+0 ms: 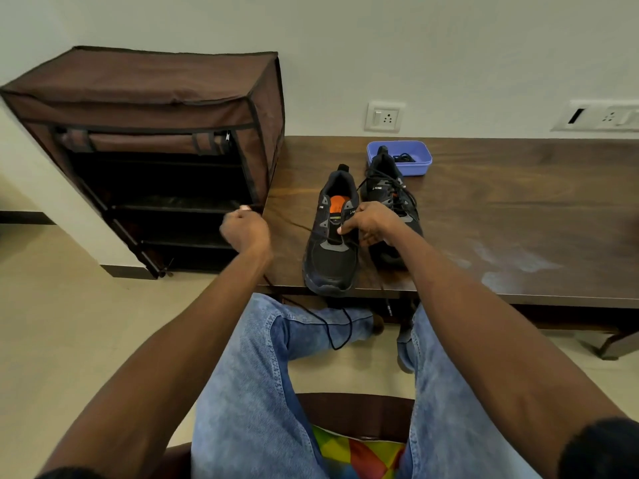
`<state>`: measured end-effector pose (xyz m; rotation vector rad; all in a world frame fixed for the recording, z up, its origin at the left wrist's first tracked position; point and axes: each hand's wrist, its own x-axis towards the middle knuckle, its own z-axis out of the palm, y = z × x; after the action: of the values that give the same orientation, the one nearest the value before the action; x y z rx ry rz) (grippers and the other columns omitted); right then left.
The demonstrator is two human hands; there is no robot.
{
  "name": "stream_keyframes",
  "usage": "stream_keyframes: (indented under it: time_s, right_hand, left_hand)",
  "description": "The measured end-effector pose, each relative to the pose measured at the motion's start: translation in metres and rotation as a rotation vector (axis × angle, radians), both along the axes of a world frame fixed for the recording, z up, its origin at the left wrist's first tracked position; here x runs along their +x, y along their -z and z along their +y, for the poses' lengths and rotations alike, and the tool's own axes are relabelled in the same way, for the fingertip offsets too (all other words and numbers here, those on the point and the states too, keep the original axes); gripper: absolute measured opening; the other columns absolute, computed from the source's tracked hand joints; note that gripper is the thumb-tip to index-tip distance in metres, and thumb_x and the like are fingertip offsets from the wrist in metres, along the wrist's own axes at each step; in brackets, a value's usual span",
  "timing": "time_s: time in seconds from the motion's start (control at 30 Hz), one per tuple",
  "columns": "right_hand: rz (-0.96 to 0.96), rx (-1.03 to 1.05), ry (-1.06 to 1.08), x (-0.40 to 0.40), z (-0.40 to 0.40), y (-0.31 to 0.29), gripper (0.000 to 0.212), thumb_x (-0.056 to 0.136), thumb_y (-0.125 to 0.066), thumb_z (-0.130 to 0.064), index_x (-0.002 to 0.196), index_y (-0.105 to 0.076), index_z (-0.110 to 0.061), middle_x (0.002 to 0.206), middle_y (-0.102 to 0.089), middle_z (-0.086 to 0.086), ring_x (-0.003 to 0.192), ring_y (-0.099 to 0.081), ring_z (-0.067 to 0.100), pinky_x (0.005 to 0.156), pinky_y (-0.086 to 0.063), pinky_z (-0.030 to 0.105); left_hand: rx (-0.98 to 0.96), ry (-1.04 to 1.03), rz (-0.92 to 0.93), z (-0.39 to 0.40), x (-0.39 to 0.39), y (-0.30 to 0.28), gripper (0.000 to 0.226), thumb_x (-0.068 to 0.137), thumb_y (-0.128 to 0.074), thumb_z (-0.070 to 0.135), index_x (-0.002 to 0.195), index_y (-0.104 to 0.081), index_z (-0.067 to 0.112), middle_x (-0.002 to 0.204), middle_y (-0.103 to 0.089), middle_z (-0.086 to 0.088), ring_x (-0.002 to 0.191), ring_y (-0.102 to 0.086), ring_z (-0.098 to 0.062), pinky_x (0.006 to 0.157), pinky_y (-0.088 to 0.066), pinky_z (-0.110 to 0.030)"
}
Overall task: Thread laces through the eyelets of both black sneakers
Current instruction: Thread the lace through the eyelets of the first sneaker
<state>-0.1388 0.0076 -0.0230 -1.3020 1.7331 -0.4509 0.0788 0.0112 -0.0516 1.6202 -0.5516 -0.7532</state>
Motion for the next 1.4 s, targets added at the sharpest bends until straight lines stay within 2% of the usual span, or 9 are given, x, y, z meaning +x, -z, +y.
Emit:
stream_keyframes:
  time_s: [0.1,0.33,0.47,0.57,0.7,0.93,1.23,1.33,1.4]
  right_hand:
    - [0.0,0.014,-0.026,0.001,-0.001,-0.002,0.049,0.08,-0.082,-0.021,0.119,-0.057,-0.008,0.11,-0.068,0.014,0.096,-0.07,0.029,0.086,-0.06,0.046]
    - [0.082,0.032,-0.074,0.003,-0.002,-0.008,0.044,0.082,-0.077,-0.021,0.119,-0.058,-0.006,0.11,-0.068,0.02,0.099,-0.069,0.036,0.09,-0.058,0.053]
    - [0.098,0.02,-0.066,0.004,-0.003,-0.005,0.047,0.081,-0.079,-0.024,0.119,-0.056,-0.008,0.109,-0.067,0.017,0.096,-0.07,0.033,0.086,-0.059,0.051]
    - [0.111,0.014,-0.057,0.003,-0.005,0.0,0.048,0.081,-0.08,-0.028,0.119,-0.054,-0.011,0.11,-0.066,0.012,0.096,-0.068,0.029,0.085,-0.06,0.047]
    - [0.055,0.027,-0.042,0.004,-0.007,0.004,0.052,0.08,-0.082,-0.026,0.119,-0.052,-0.011,0.111,-0.068,0.016,0.094,-0.072,0.032,0.084,-0.06,0.051]
    - [0.047,0.041,-0.044,0.007,-0.008,0.0,0.049,0.084,-0.077,-0.019,0.124,-0.051,-0.009,0.107,-0.068,0.016,0.091,-0.071,0.031,0.083,-0.061,0.048]
    - [0.076,0.031,-0.038,0.009,-0.006,0.001,0.047,0.081,-0.077,-0.021,0.121,-0.054,-0.009,0.105,-0.069,0.017,0.09,-0.072,0.032,0.081,-0.061,0.05]
    - [0.061,0.018,-0.032,0.007,-0.004,0.0,0.035,0.084,-0.076,-0.018,0.113,-0.059,-0.009,0.106,-0.069,0.016,0.093,-0.07,0.03,0.085,-0.06,0.048]
    - [0.05,0.011,-0.025,0.004,-0.006,0.003,0.031,0.082,-0.079,-0.017,0.106,-0.06,-0.012,0.106,-0.069,0.014,0.094,-0.069,0.029,0.084,-0.061,0.047]
  left_hand:
    - [-0.098,0.512,-0.442,0.025,-0.03,-0.003,0.014,0.1,-0.056,0.019,0.102,-0.068,0.013,0.092,-0.061,0.004,0.08,-0.055,-0.002,0.066,-0.045,-0.009]
    - [-0.011,1.107,-1.001,0.021,-0.056,0.001,0.02,0.096,-0.062,0.021,0.085,-0.073,0.008,0.085,-0.056,-0.002,0.087,-0.056,-0.019,0.074,-0.046,-0.035]
    - [-0.126,1.105,-0.804,0.028,-0.049,0.0,0.024,0.098,-0.059,0.017,0.075,-0.059,0.011,0.088,-0.053,-0.007,0.078,-0.057,-0.018,0.065,-0.047,-0.032]
    - [-0.188,0.594,-0.361,0.021,-0.027,0.01,0.018,0.102,-0.054,0.02,0.084,-0.055,0.017,0.098,-0.057,-0.014,0.076,-0.065,-0.023,0.053,-0.054,-0.02]
    - [-0.036,0.037,-0.198,-0.002,-0.005,0.016,0.029,0.101,-0.054,0.026,0.094,-0.062,0.0,0.109,-0.059,-0.024,0.088,-0.065,-0.034,0.077,-0.057,-0.045]
    - [-0.175,0.941,-0.983,0.026,-0.053,0.019,0.021,0.1,-0.056,0.027,0.103,-0.07,0.011,0.1,-0.043,0.001,0.09,-0.05,-0.014,0.074,-0.041,-0.023]
    - [-0.126,1.168,-1.191,0.006,-0.046,0.017,0.024,0.098,-0.058,0.023,0.112,-0.068,0.006,0.105,-0.038,0.001,0.098,-0.05,-0.021,0.088,-0.045,-0.035]
    - [-0.186,1.098,-1.001,0.015,-0.045,0.028,0.012,0.102,-0.052,0.02,0.101,-0.058,0.009,0.1,-0.043,0.0,0.083,-0.048,-0.012,0.074,-0.042,-0.027]
    - [-0.168,0.905,-0.519,0.02,-0.04,0.026,0.01,0.105,-0.045,0.02,0.098,-0.052,0.016,0.091,-0.055,-0.003,0.073,-0.055,-0.008,0.066,-0.05,-0.028]
